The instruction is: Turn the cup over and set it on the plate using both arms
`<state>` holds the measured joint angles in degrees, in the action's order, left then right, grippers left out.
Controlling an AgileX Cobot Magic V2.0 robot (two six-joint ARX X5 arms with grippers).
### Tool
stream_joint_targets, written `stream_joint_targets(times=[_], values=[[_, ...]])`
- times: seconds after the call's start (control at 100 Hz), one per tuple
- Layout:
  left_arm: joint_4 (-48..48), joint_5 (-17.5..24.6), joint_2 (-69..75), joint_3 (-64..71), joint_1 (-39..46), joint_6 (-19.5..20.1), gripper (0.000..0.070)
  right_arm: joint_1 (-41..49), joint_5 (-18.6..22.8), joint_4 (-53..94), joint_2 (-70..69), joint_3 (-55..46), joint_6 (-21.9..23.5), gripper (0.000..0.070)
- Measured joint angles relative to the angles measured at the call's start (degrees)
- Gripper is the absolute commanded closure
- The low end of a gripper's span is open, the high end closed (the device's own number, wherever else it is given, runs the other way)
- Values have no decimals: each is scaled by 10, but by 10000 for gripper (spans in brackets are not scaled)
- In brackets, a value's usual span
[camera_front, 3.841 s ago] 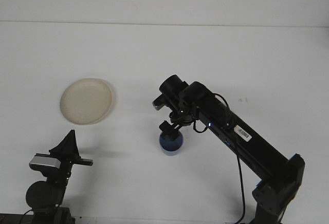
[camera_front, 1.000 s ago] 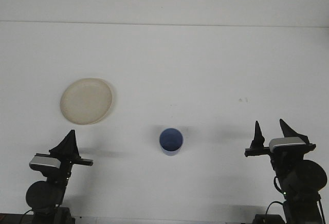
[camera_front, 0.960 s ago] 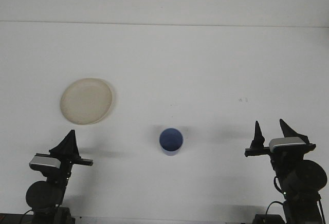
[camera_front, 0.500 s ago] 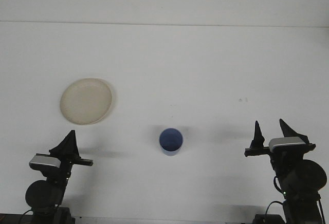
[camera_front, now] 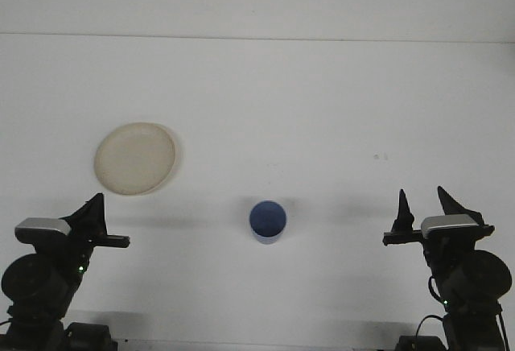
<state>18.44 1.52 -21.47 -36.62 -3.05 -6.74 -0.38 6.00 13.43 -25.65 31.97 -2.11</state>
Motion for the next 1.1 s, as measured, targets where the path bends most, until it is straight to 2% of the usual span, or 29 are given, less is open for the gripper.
stream_joint_targets(times=[0.29,0.52,0.67,1.04,1.1], values=[[202,0,-181,-186,0,24,688,0,0,1,0,0,0,220],[334,0,-273,-237,0,46,688,0,0,4,0,0,0,220],[360,0,-297,-237,0,53,688,0,0,4,0,0,0,220],[356,0,-298,-238,0,54,681,0,0,4,0,0,0,220],[356,0,-298,-238,0,54,654,0,0,4,0,0,0,220]])
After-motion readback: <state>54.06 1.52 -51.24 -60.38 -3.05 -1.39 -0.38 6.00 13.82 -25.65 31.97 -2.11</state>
